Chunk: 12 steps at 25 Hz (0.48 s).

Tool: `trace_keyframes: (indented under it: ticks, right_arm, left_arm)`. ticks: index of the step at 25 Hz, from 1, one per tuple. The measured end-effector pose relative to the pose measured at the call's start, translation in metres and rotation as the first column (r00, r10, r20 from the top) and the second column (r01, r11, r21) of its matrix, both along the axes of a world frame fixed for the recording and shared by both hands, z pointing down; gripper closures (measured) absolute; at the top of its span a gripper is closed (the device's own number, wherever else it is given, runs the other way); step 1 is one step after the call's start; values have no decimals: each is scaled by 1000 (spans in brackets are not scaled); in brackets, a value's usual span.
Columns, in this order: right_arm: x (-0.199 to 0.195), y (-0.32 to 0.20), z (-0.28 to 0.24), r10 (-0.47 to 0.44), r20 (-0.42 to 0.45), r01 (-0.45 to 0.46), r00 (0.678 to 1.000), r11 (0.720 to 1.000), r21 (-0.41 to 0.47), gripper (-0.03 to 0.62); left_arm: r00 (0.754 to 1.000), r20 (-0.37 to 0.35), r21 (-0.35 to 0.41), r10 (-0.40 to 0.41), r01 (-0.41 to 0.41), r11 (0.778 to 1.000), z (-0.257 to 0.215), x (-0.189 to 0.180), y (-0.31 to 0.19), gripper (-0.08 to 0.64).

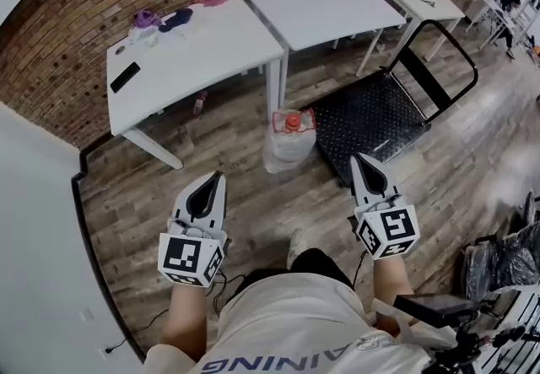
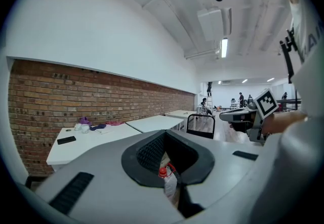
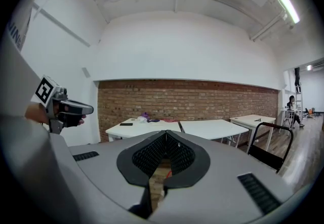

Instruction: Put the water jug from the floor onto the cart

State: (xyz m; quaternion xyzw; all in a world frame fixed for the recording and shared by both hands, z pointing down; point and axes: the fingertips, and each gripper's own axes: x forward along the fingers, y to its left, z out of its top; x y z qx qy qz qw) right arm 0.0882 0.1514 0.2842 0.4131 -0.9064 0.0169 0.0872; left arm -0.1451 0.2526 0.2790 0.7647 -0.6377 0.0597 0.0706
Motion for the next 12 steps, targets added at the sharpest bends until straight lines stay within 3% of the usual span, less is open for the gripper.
trace_keyframes:
  ticks: [12]
  right_arm:
    - [32,-89,31,-77,36,80,996,995,-67,589]
  left_arm:
    - [999,20,-63,-35,36,997,10,41,-86,558]
